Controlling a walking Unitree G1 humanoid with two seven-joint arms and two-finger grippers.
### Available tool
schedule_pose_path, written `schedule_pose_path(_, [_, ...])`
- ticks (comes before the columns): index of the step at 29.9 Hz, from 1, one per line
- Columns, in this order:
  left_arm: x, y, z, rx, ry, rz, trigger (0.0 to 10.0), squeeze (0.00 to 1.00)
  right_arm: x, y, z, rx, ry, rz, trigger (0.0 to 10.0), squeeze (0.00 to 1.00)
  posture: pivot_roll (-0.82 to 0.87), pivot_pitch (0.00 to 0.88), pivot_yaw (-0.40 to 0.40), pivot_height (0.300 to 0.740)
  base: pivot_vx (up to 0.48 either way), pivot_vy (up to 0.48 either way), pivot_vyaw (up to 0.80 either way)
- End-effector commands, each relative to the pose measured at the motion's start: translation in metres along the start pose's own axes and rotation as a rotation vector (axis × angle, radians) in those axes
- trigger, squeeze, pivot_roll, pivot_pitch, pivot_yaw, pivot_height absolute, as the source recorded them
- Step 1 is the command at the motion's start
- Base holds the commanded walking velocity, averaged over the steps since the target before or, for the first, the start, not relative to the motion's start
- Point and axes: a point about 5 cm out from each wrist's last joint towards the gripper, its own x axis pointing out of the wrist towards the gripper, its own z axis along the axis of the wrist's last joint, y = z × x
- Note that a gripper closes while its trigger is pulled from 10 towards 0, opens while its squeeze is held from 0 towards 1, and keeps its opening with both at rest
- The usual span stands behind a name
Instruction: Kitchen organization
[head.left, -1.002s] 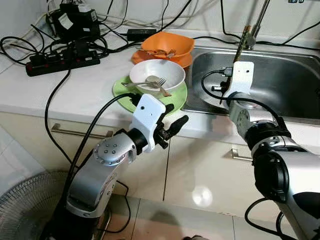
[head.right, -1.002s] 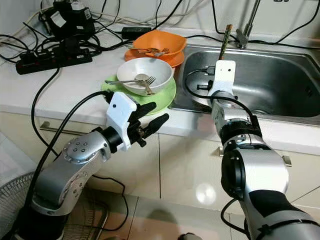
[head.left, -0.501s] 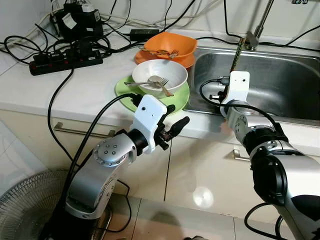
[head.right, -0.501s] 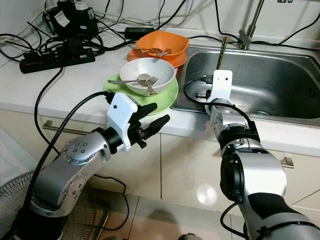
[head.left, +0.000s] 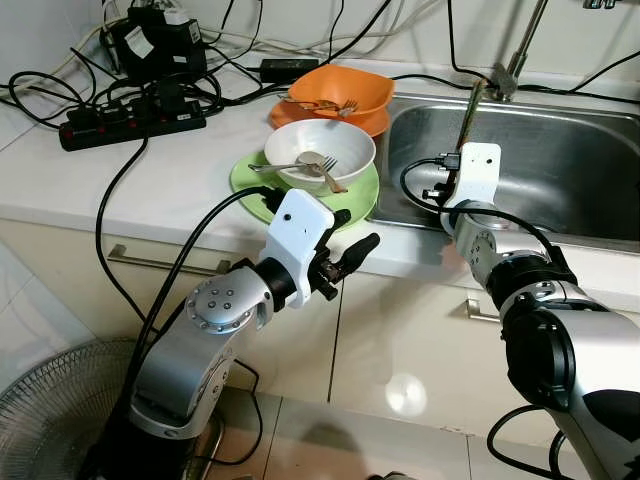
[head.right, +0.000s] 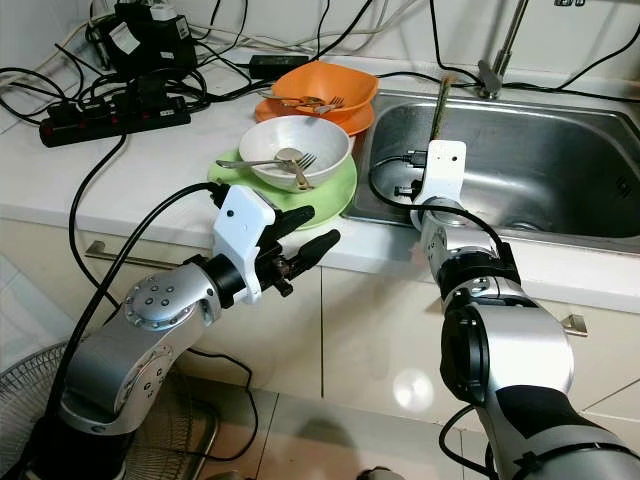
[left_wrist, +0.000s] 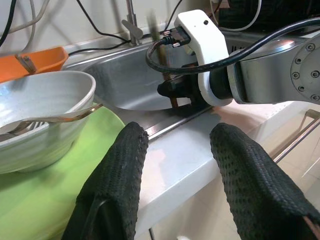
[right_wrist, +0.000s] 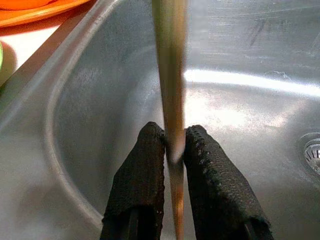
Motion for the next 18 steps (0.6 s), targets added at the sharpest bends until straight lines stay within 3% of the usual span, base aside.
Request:
schedule_pose_path(1, [-0.001, -0.002, 0.001, -0.001, -0.002, -0.009, 10.0, 0.00, 0.000, 0.000, -0.006, 0.008, 0.028, -0.003, 10.0, 0.29, 0.07, 0.023, -0.019, 0.732, 0.000, 0.000, 0.00])
schedule_pose_path(3, [-0.001, -0.002, 0.002, -0.001, -0.002, -0.009, 10.0, 0.00, 0.000, -0.001, -0.005, 0.011, 0.024, -0.005, 10.0, 0.29, 0.07, 0.024, -0.018, 0.732, 0.000, 0.000, 0.00])
schedule_pose_path(4, [-0.001, -0.002, 0.002, 0.000, -0.002, -0.009, 10.0, 0.00, 0.000, -0.001, -0.005, 0.013, 0.021, -0.006, 10.0, 1.00, 0.07, 0.024, -0.017, 0.732, 0.000, 0.000, 0.00])
schedule_pose_path(7, [-0.001, -0.002, 0.002, 0.000, -0.004, -0.009, 10.0, 0.00, 0.000, -0.001, -0.004, 0.006, 0.017, -0.007, 10.0, 1.00, 0.07, 0.024, -0.018, 0.732, 0.000, 0.000, 0.00])
schedule_pose_path(8, [-0.001, -0.002, 0.002, 0.001, -0.004, -0.008, 10.0, 0.00, 0.000, -0.002, -0.002, -0.005, 0.010, -0.010, 10.0, 0.00, 0.07, 0.024, -0.017, 0.732, 0.000, 0.000, 0.00])
schedule_pose_path(11, [-0.001, -0.001, 0.003, 0.010, -0.012, 0.000, 10.0, 0.00, 0.000, -0.002, 0.007, -0.025, -0.045, -0.028, 10.0, 0.00, 0.07, 0.025, -0.017, 0.732, 0.000, 0.000, 0.00])
schedule_pose_path(14, [-0.001, 0.003, 0.006, 0.032, -0.035, 0.032, 10.0, 0.00, -0.002, -0.002, 0.033, -0.005, -0.200, -0.050, 10.0, 0.00, 0.07, 0.026, -0.015, 0.732, 0.000, 0.000, 0.00])
schedule_pose_path(17, [0.000, 0.003, 0.006, 0.034, -0.039, 0.036, 10.0, 0.00, -0.004, -0.002, 0.044, 0.003, -0.265, -0.051, 10.0, 0.00, 0.07, 0.026, -0.015, 0.732, 0.000, 0.000, 0.00])
schedule_pose_path(18, [0.000, 0.003, 0.007, 0.033, -0.039, 0.031, 10.0, 0.00, -0.007, -0.003, 0.061, 0.013, -0.359, -0.053, 10.0, 0.00, 0.06, 0.028, -0.012, 0.732, 0.000, 0.000, 0.00])
